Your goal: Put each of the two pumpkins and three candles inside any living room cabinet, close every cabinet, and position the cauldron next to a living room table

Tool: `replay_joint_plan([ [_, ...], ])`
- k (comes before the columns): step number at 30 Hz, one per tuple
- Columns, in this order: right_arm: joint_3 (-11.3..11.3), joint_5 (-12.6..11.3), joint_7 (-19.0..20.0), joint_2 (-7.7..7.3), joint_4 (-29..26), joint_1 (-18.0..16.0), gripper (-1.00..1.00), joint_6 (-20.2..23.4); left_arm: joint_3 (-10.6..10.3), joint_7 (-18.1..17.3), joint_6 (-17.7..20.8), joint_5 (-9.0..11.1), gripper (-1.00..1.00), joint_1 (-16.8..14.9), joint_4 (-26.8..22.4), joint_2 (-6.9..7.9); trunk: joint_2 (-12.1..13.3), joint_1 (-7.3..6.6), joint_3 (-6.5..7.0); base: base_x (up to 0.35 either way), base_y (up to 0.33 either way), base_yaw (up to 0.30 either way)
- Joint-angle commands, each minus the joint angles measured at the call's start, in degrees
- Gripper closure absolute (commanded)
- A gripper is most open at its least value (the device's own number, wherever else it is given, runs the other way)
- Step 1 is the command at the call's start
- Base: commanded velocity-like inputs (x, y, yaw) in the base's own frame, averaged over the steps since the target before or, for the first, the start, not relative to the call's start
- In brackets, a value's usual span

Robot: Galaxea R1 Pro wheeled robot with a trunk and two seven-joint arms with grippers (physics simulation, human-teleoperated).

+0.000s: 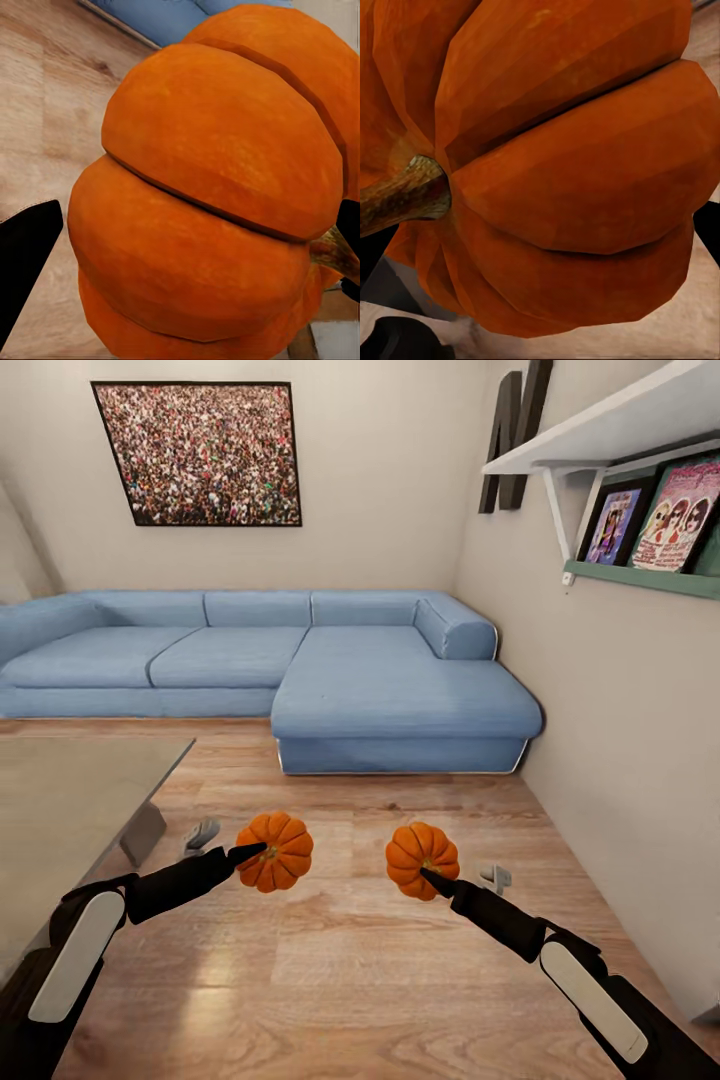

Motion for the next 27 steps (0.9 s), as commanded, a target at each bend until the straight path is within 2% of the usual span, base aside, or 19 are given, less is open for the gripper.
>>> replay_joint_plan([
  [1, 0.1, -0.6, 0.0, -0.05, 0.0, -0.1, 1.00, 0.2, 0.1, -0.4, 0.3, 0.2, 1.00, 0.0, 0.0, -0.03, 0.0, -0.07, 0.21, -0.344, 0.000, 0.079],
  [11, 0.1, -0.6, 0.0, -0.04, 0.1, -0.1, 1.00, 0.2, -0.4, -0.4, 0.3, 0.2, 1.00, 0.0, 0.0, -0.06, 0.1, -0.33, 2.77, -0.344, 0.000, 0.091],
  [17, 0.1, -0.6, 0.0, -0.05, 0.1, 0.0, 1.00, 0.2, -0.7, -0.4, 0.3, 0.1, 1.00, -0.1, 0.0, -0.06, 0.2, -0.49, 4.43, -0.344, 0.000, 0.188],
  [21, 0.1, -0.6, 0.0, -0.05, 0.0, -0.1, 1.00, 0.2, -0.7, -0.4, 0.3, 0.1, 1.00, -0.1, 0.0, -0.05, 0.2, -0.49, 4.66, -0.338, 0.000, 0.210],
  [27, 0.1, -0.6, 0.0, -0.05, 0.1, -0.1, 1.00, 0.2, -0.7, -0.4, 0.3, 0.1, 1.00, -0.1, -0.2, 0.00, 0.2, -0.49, 5.02, -0.074, 0.000, 0.213],
])
